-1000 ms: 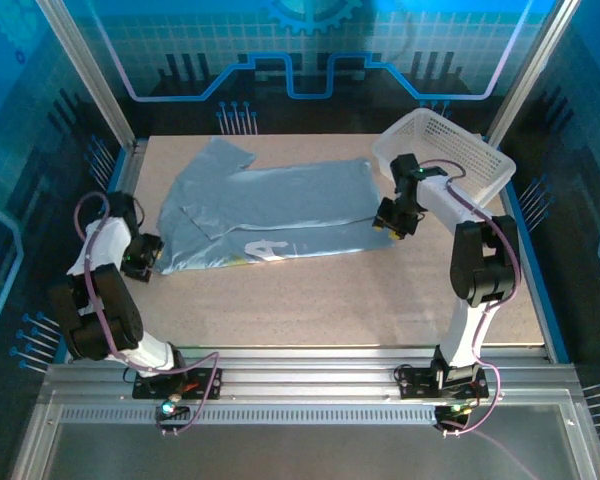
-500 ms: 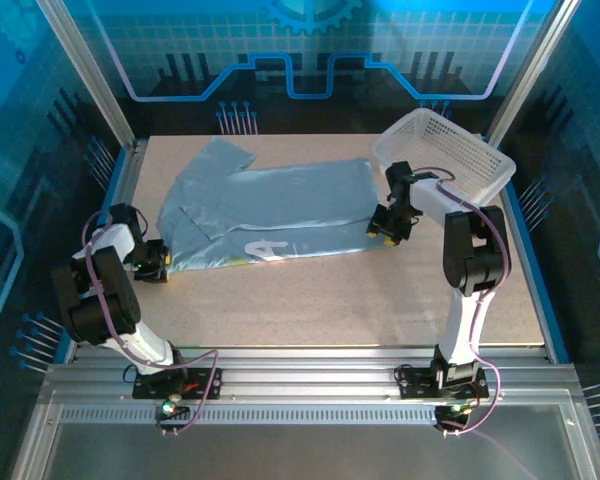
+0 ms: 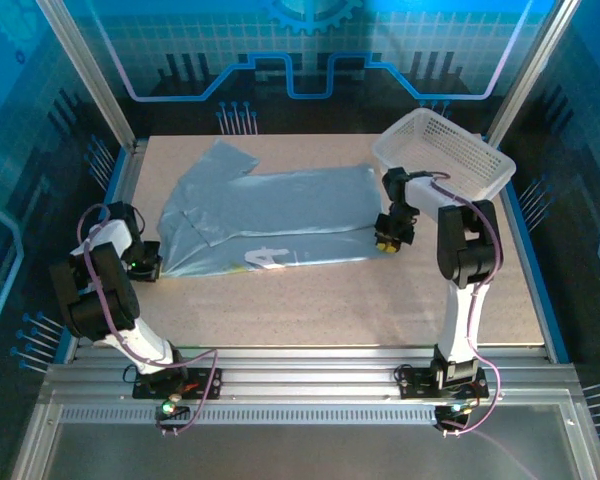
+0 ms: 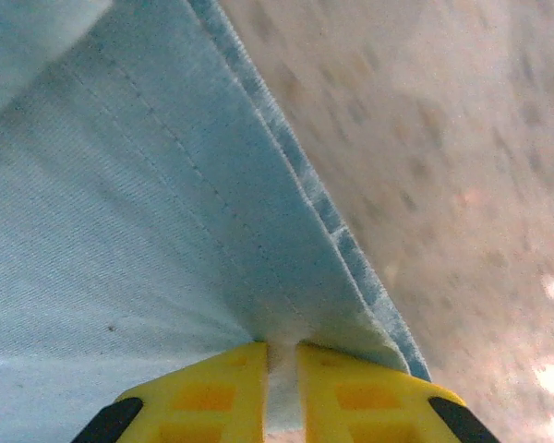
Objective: Fold and stack the t-shirts
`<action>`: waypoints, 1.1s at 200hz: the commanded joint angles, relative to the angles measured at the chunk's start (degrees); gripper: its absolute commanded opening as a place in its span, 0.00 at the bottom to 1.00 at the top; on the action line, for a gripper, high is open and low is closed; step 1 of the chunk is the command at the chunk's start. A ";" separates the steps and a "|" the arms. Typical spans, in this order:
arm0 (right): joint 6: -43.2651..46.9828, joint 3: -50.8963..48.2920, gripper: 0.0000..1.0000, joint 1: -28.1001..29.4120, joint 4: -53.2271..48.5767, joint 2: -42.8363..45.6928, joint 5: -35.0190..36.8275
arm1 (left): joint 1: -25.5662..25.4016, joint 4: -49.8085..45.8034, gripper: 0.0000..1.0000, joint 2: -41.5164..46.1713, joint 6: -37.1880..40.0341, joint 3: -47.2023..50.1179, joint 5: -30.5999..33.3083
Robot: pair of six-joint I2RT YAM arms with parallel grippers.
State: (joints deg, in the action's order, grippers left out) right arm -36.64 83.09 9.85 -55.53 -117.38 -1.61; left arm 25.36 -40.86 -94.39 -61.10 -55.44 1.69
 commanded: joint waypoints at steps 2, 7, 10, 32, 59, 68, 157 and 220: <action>-2.51 -7.34 0.18 0.09 -5.67 4.66 4.19 | -0.88 -4.49 0.00 3.45 0.91 3.18 1.23; -3.07 -8.85 0.18 0.10 -5.58 5.97 4.20 | -1.06 -4.88 0.00 4.31 0.62 4.02 1.50; -3.49 -9.82 0.18 0.16 -5.48 6.90 4.29 | -1.13 -5.07 0.00 4.95 0.51 4.55 1.74; -5.68 -14.96 0.19 0.69 -4.30 12.34 5.77 | -1.28 -6.86 0.00 9.39 -0.08 7.62 5.16; -5.73 -15.81 0.25 1.28 -2.27 14.22 5.49 | -0.78 -5.99 0.09 11.89 0.69 9.86 6.91; -5.34 -14.88 0.28 1.72 -1.97 14.24 4.93 | -0.57 -5.36 0.20 11.49 0.94 10.10 6.56; 0.59 -9.45 0.46 9.91 4.54 19.58 -2.45 | -20.28 2.13 0.47 14.95 -3.53 6.54 -8.81; 3.92 -9.67 0.56 12.23 18.81 18.46 -23.97 | -23.90 14.28 0.47 6.14 -9.47 6.94 -12.81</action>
State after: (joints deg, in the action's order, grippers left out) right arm -34.41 72.88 20.51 -42.52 -98.61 -15.94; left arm 2.17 -30.06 -85.60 -68.69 -46.92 -8.05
